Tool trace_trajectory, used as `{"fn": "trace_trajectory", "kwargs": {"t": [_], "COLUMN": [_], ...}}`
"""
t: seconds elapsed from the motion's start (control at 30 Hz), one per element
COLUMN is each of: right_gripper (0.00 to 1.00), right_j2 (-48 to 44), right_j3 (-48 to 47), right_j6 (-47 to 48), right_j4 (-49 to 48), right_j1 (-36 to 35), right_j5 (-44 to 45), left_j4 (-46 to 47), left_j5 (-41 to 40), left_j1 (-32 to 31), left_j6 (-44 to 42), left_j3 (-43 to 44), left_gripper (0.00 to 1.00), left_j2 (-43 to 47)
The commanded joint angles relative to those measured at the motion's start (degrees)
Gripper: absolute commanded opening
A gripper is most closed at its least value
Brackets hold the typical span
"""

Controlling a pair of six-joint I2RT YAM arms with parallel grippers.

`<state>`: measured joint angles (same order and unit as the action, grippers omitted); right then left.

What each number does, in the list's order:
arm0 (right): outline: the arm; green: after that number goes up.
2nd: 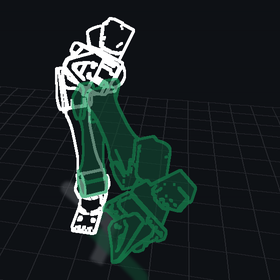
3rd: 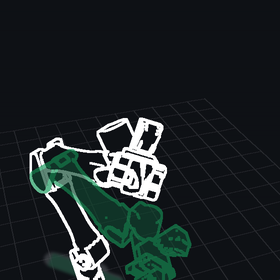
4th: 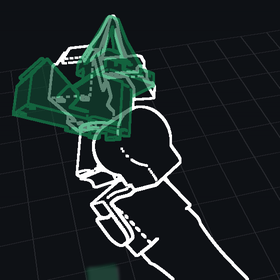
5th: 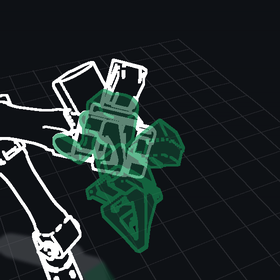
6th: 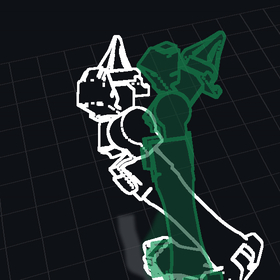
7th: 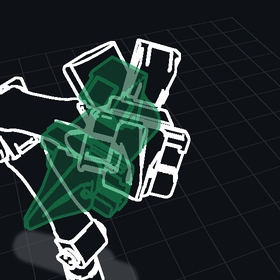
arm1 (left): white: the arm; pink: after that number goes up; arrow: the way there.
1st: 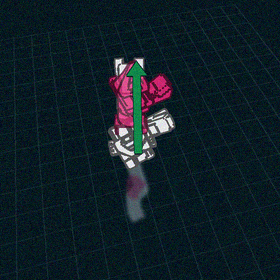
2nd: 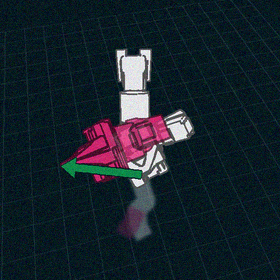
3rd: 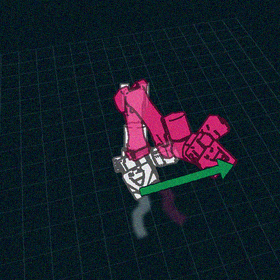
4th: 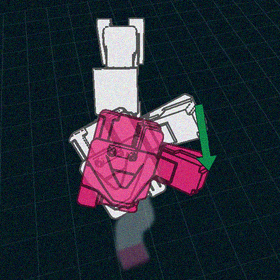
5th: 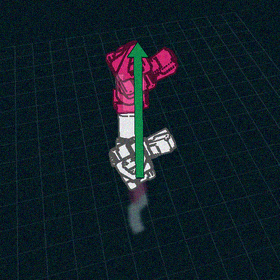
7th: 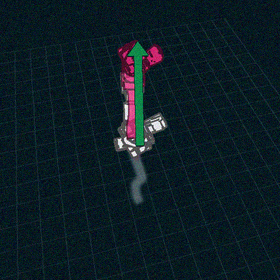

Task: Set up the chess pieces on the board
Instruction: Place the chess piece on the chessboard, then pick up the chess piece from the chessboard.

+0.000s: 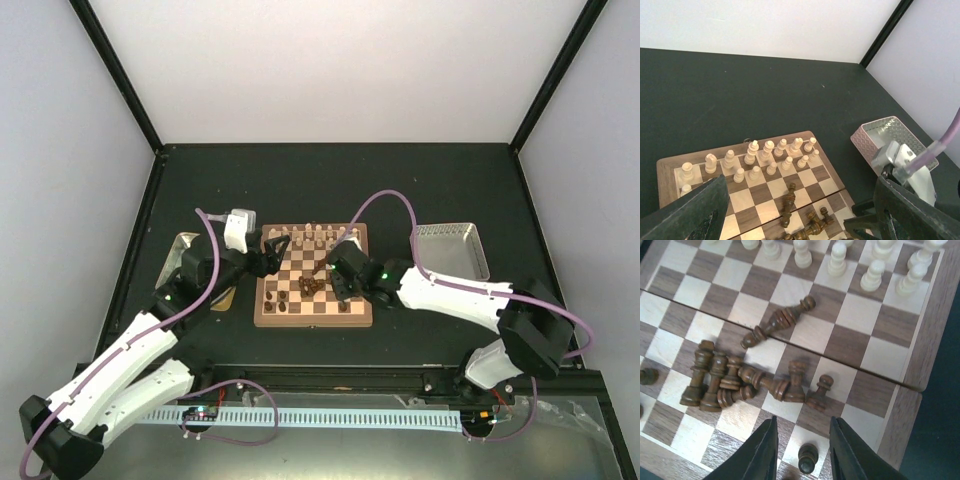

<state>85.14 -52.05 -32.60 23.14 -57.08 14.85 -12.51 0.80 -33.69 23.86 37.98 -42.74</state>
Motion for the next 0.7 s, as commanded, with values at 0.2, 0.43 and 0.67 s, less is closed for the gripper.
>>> {"fn": "trace_trajectory", "kwargs": {"t": [0.2,0.43,0.67], "right_gripper": [0.37,0.30,0.26], "right_j2": [5.8,11.3,14.1], "right_j3": [-10.1,-12.4,-13.5], "right_j6": [-4.0,-5.9,-5.6], "right_j4": [12.5,13.9,13.5], "right_j1": [4.2,5.2,5.4], "right_j5": [-4.9,-6.5,-7.0], "left_j4": [-0.4,-0.6,-0.6], "left_j5": [0.7,0.9,1.2], "left_j1": [0.8,1.1,1.4], "left_j6": [0.5,0.3,0.3], "left_j3": [-0.5,-0.5,-0.8], "left_gripper": [0.81,0.81,0.82], "left_j2": [1.0,1.0,1.2]}}
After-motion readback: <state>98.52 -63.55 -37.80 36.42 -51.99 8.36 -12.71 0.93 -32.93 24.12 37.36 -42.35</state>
